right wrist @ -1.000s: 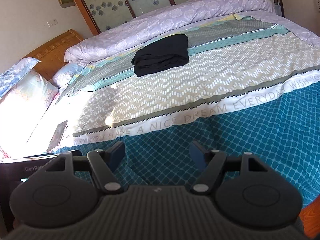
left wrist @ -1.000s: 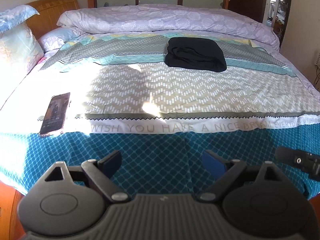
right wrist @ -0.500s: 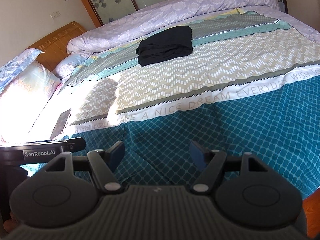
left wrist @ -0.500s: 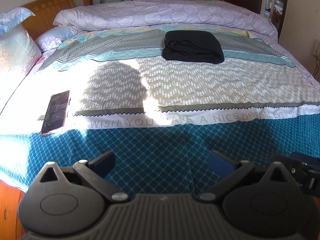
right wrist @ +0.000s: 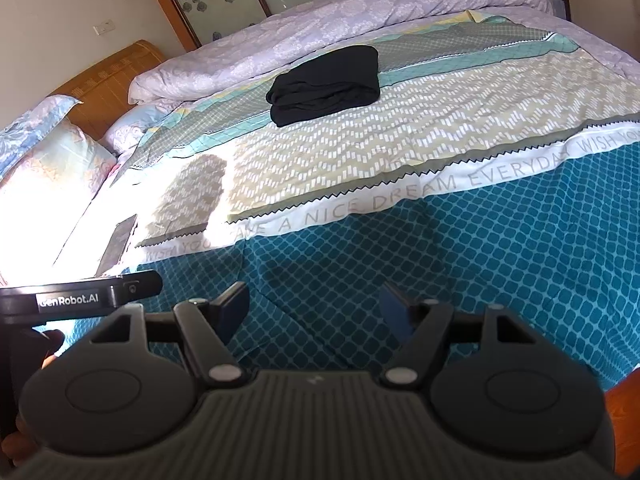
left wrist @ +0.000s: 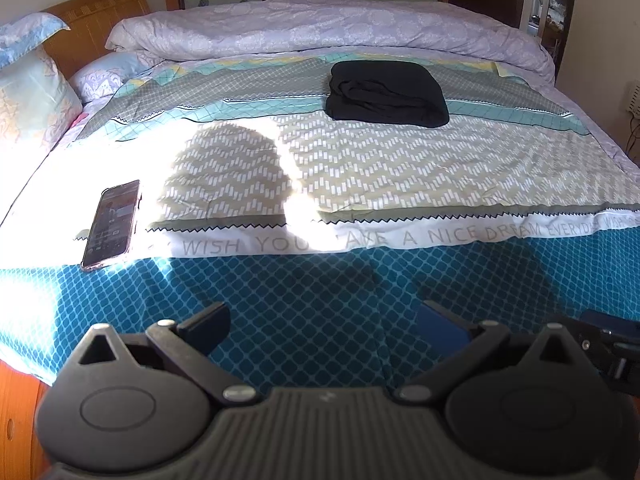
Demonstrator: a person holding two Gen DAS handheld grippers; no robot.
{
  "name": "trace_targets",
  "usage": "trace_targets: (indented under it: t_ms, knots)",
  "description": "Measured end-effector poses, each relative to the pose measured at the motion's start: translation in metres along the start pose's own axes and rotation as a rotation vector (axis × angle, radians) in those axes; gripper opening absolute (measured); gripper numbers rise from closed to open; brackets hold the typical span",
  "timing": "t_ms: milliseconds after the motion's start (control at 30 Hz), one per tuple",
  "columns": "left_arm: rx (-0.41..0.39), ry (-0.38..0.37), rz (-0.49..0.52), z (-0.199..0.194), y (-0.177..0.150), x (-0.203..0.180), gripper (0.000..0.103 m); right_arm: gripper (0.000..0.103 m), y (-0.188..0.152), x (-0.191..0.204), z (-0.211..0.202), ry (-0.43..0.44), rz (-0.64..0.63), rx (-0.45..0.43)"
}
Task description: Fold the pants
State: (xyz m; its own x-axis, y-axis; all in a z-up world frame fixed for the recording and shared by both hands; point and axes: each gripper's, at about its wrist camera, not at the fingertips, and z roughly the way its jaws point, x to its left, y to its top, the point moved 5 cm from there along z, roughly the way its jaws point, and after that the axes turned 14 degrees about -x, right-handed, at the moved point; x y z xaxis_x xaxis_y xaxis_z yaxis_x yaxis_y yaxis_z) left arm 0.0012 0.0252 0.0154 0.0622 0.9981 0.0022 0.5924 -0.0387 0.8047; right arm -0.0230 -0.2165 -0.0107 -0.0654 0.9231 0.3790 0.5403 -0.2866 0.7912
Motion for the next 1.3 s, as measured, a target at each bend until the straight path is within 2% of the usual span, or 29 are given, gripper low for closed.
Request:
trace_targets:
  t_ms: [200, 333, 533, 933, 1300]
  knots:
    - [-0.021, 0.018, -0.009, -0.0007, 0.0005, 0.0031, 0.103, 0.075, -0.0027, -0.0039, 0.0034, -0.026, 0.003, 0.01]
    - [0.012, 0.051, 0.004, 0.0053, -0.0038, 0.0053, 0.103, 0.078, -0.0042, -0.0046, 0.0044, -0.035, -0.001, 0.012]
    - [0.027, 0.054, -0.002, 0.0069, -0.0061, 0.0075, 0.103, 0.082, -0.0054, -0.0041, 0.0048, -0.042, -0.012, 0.013]
    - [-0.002, 0.099, 0.049, 0.0042, -0.0043, 0.0078, 0.103, 0.085, -0.0074, -0.0034, 0.0064, -0.045, -0.017, 0.021]
    - [-0.029, 0.106, 0.092, 0.0007, -0.0038, 0.0057, 0.103, 0.086, -0.0097, -0.0049, 0.0079, -0.051, -0.014, 0.029]
